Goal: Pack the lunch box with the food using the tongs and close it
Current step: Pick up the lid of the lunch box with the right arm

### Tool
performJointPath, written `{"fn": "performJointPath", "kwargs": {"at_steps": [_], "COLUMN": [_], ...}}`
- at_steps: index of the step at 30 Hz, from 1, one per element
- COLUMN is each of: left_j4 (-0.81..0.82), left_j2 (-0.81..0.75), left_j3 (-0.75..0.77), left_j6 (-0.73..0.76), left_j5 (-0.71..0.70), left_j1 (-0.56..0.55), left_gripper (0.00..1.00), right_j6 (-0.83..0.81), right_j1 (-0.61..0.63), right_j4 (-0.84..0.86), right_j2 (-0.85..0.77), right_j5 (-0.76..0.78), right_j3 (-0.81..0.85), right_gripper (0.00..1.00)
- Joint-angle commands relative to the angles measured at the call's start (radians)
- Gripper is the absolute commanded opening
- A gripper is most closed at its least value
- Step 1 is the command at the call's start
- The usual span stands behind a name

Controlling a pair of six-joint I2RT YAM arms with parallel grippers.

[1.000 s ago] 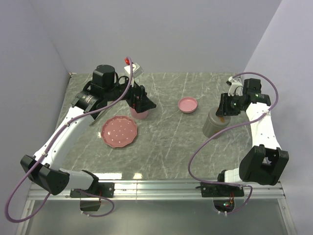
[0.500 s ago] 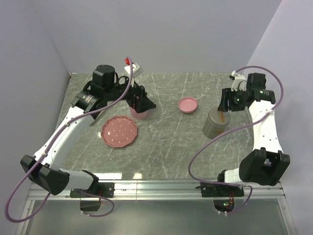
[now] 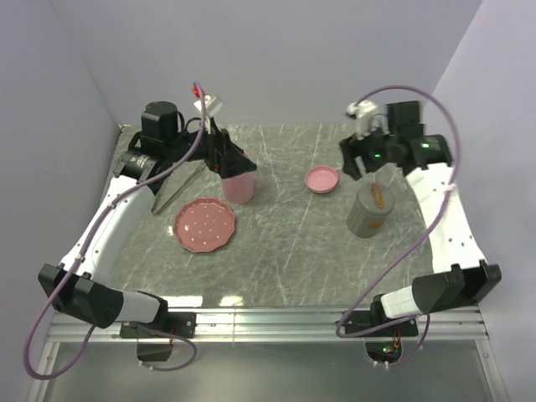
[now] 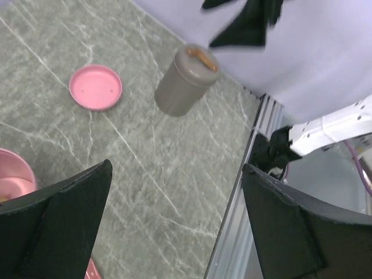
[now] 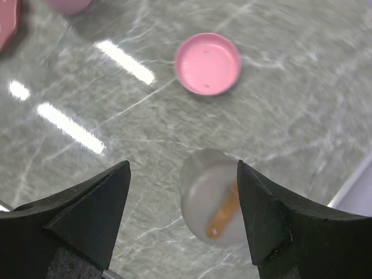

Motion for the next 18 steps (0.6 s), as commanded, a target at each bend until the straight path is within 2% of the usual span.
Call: {"fn": "performJointPath", "kwargs": {"at_steps": [1, 6, 11, 18], "left_j4": [0.142, 0.176, 0.173, 0.191], "left_j2": [0.019, 0.033, 0.036, 0.042], "left_j3": [-0.006, -0.026, -0.038, -0.063], "left_j6": [-0.147, -0.202, -0.198, -0.207], "left_j5": [0.159, 0.179, 0.207, 0.25], "left_j1": [0.069, 0.127, 0.153, 0.162], "left_gripper": [0.99, 0.99, 0.99, 0.99], "right_j6": [-0.087, -0.145, -0.227, -0.273], "right_j1": [0.145, 0.244, 0.279, 0.296], "right_j4": [-0.007, -0.03, -0.05, -0.044], "right_j2": [0.082, 0.261, 0.395, 0.547], "right_j5": [0.175, 0.237, 0.292, 0.296], "right_j3": [0.021, 0.073, 0.126, 0.149], "right_gripper": [0.81, 0.8, 0.78, 0.77]}}
